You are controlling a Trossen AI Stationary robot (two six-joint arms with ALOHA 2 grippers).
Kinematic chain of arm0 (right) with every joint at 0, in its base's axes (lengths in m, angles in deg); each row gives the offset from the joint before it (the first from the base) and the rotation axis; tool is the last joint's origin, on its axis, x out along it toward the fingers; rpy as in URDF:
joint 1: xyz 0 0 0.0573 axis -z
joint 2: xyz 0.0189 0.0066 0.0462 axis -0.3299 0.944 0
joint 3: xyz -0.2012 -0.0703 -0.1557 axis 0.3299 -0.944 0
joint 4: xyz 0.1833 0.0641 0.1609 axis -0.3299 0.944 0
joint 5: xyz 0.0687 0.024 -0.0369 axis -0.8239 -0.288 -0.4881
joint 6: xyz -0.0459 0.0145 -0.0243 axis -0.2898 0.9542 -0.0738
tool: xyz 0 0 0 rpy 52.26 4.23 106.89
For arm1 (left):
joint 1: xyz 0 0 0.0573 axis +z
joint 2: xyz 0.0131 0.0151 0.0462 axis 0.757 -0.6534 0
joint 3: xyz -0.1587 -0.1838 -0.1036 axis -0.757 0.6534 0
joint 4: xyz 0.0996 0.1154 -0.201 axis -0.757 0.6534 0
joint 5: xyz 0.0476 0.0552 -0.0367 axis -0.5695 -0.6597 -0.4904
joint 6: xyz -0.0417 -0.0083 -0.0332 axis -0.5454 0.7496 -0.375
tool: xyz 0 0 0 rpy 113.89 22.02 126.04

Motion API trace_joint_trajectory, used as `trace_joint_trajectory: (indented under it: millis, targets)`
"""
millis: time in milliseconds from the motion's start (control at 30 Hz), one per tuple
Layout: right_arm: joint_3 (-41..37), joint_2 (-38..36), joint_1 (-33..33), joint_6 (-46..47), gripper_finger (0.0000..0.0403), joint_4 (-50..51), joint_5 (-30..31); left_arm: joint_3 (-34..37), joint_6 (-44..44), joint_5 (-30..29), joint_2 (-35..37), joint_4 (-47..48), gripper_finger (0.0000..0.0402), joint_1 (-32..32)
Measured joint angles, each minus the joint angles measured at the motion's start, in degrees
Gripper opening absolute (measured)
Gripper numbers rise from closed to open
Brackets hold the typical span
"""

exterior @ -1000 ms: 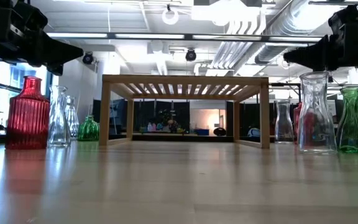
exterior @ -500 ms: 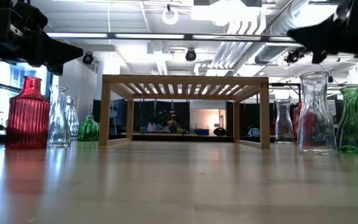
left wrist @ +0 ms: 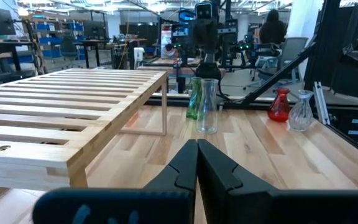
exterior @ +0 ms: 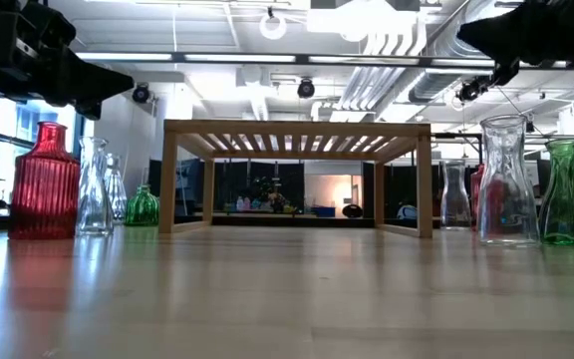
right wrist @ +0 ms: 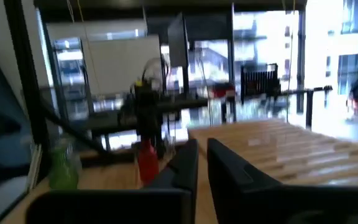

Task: Sort vases onto shelf
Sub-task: Put the transparent vase on the shelf

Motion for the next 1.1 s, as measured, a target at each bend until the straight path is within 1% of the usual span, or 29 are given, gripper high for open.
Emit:
trace_joint_trajectory:
  millis: [133, 267, 433, 600, 700, 833, 1000, 1100]
  targets:
    - [4.5, 7.5, -0.1, 4.2, 0.0076, 8.7, 0.0, 0.0, -2.1, 0.0, 0.0, -0.3, 0.0001, 0.0]
    - [10.9, 15.1, -1.4, 7.9, 0.0131, 19.1, 0.3, 0.0, -3.0, 0.0, 0.0, -0.4, 0.0001, 0.0]
    - [23.5, 24.5, -4.1, 13.2, 0.0193, 35.7, 2.6, 0.0, -3.0, 0.0, 0.0, -1.6, 0.0001, 0.0]
    - [36.9, 34.9, -6.3, 19.0, 0.024, 56.1, 5.9, 0.0, -2.9, 0.0, 0.0, -1.7, 0.0001, 0.0]
    - [43.2, 41.5, -7.2, 22.2, 0.0258, 64.9, 5.5, 0.0, -2.9, 0.0, 0.0, -1.7, 0.0001, 0.0]
    - [48.8, 50.1, -9.1, 23.6, 0.027, 71.5, 3.2, 0.0, -1.4, 0.0, 0.0, -1.7, 0.0001, 0.0]
    - [53.1, 58.5, -10.7, 26.1, 0.0273, 77.4, 0.6, 0.0, -0.5, -0.5, 0.0, -1.7, 0.0001, 0.0]
    - [53.9, 61.4, -10.9, 27.0, 0.0274, 80.2, 0.0, 0.0, -0.5, -0.7, 0.0, -1.7, 0.0001, 0.0]
